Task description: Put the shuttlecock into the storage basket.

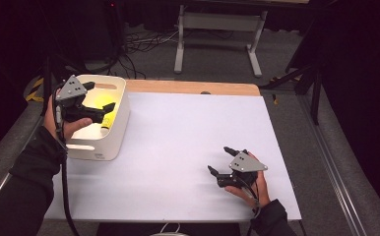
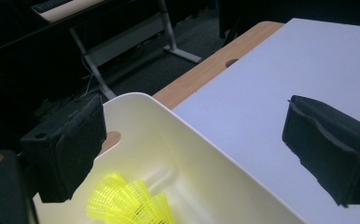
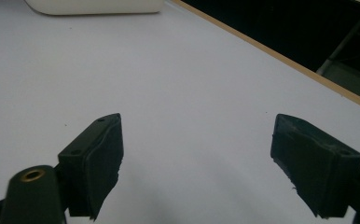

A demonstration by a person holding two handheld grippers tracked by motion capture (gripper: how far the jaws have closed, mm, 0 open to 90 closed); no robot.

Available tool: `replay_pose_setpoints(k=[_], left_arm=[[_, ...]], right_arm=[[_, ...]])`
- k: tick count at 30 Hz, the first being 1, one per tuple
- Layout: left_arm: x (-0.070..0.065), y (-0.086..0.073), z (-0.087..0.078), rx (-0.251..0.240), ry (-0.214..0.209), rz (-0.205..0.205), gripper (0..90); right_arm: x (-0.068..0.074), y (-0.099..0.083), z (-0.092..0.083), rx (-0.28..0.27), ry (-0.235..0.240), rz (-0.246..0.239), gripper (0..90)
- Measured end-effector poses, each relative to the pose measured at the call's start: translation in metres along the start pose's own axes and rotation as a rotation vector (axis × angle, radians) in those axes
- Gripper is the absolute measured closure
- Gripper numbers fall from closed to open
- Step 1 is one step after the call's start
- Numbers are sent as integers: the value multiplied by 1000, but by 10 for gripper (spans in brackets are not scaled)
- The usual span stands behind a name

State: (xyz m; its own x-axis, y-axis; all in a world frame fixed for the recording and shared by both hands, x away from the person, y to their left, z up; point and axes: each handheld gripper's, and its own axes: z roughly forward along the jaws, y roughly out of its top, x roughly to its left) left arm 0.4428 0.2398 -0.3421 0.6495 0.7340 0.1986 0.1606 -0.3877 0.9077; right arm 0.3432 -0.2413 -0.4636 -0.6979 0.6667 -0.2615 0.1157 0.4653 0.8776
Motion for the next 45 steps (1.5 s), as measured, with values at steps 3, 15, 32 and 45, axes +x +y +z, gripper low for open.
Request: replay_pose_setpoints(k=[3, 15, 32, 45], left_arm=[[-1, -1, -1, -3, -1, -1, 59], [-11, -7, -5, -36, 6, 6, 58], [-33, -8, -20, -112, -28, 32, 63], [-48, -11, -27, -150, -46, 51, 61]], right_arm=[[0, 0, 0, 1, -1, 2, 181], [-1, -1, 1, 5, 0, 8, 164], [1, 0, 1, 8, 7, -1, 163], [2, 1, 1, 4, 10, -6, 165]])
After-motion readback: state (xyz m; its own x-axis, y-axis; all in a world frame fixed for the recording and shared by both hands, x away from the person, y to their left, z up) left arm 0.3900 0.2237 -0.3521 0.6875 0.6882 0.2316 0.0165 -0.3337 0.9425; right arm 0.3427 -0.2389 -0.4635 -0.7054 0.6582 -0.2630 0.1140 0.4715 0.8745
